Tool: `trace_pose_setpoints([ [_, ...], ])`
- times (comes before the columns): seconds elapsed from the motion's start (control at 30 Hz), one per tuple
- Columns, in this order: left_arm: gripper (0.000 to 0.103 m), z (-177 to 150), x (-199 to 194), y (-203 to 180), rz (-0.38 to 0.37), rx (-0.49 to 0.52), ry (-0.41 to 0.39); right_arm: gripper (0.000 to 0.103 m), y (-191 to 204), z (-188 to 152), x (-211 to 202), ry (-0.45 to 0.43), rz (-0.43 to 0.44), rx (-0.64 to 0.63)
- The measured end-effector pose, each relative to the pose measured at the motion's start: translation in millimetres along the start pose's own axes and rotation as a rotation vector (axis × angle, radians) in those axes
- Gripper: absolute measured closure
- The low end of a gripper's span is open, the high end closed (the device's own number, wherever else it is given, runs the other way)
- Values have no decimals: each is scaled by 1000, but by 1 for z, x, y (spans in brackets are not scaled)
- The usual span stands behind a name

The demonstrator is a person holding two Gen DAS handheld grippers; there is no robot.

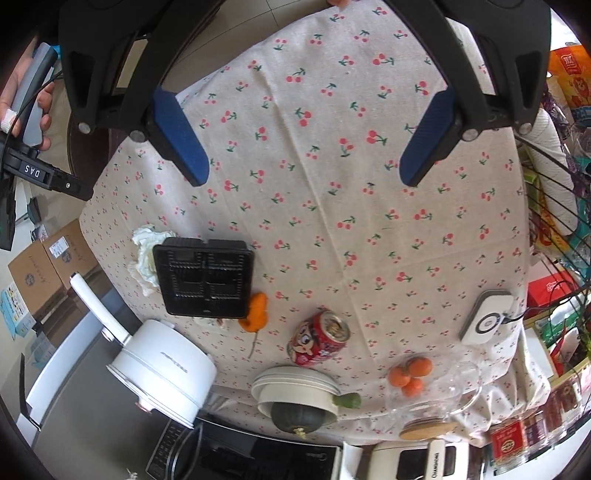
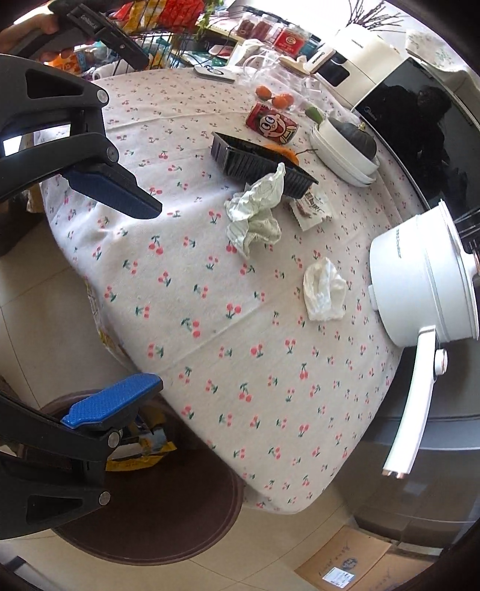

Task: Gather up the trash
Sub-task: 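Grasp the crumpled white plastic bag with the right tool while the left reaches the black tray, then grasp the black plastic tray with the left tool while the right holds the bag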

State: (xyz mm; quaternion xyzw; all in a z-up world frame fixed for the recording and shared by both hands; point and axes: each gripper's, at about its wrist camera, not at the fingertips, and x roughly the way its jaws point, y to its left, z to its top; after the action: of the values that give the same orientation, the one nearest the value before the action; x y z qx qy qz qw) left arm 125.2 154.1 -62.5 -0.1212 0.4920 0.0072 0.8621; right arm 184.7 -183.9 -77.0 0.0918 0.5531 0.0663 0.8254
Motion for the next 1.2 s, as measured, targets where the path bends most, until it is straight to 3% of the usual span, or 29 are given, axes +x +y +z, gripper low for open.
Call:
trace_pose_setpoints([
  [0.33,1,12,10,31,65,-63,-1,16,57,28,37,-36,-49,-132],
  [0.57,1,15,21,37,80,-91,24,17,75,43,72,-43,-37,-151],
  [0.67,1,17,23,38,77,-104,27,24,80,47,87,-35,-45,-150],
  [0.9,1,18,31,34,94,-92,40,59,82,49,96,-19,-38,-173],
  [1.2,1,20,38,16,70,-72,51,63,67,40,59,-16,-26,-164],
])
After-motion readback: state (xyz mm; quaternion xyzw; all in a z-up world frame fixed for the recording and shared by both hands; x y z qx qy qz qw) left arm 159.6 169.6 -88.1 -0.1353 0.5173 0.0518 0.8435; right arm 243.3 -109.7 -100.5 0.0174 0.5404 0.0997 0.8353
